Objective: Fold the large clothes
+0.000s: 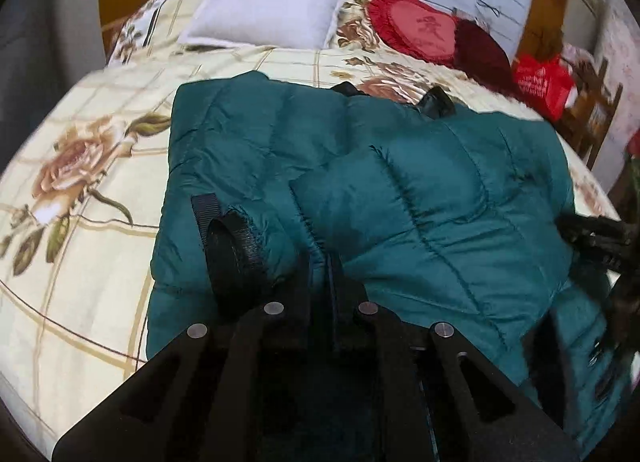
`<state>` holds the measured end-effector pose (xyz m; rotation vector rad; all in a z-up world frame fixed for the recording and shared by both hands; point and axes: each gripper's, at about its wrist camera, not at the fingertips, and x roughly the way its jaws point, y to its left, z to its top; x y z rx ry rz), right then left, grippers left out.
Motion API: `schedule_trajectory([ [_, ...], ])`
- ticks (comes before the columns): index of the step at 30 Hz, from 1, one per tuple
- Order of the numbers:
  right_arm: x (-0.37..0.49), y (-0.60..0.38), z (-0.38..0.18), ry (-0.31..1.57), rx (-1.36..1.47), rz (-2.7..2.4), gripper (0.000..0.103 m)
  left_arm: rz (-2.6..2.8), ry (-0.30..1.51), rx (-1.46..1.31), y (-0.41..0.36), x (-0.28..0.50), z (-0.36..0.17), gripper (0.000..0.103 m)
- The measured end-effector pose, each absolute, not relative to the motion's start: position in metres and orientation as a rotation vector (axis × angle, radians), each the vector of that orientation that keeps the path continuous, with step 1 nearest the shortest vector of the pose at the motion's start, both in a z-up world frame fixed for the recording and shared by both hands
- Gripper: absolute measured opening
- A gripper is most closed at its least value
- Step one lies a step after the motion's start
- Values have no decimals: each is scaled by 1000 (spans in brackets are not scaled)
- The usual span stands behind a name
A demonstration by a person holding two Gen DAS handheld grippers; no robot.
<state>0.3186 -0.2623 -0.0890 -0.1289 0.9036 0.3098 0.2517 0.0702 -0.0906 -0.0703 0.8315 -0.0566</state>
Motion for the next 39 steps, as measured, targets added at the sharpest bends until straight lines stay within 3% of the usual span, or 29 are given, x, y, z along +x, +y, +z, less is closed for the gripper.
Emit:
schedule_trajectory([
  [6,326,-274,-69,966,-61,349,46,-53,815,-106,76,252,-96,6],
  [11,350,-282,-3,712,88,249,46,-34,811,-84,72,255,-95,7],
  [14,389,-274,-14,763,118,205,46,-39,814,-99,74,257,-96,7],
  [18,429,-263,-83,966,53,157,47,-53,814,-111,76,258,-96,7],
  [21,428,-273,-102,908,10,169,47,-54,816,-116,75,260,-97,7],
  [26,422,-278,-87,937,-3,129,47,-46,817,-113,75,261,-97,7],
  [31,363,-265,-28,766,10,243,49,-44,817,-109,75,261,-97,7],
  [33,337,-250,-27,767,-47,305,54,-41,818,-103,75,261,-97,7],
  [35,322,-240,-38,775,-103,332,90,-39,817,-99,74,261,-97,7],
  [37,321,-235,-75,874,-185,279,103,-37,818,-88,73,261,-96,7],
  [39,324,-248,-98,964,-99,258,103,-30,824,-66,70,262,-96,7],
])
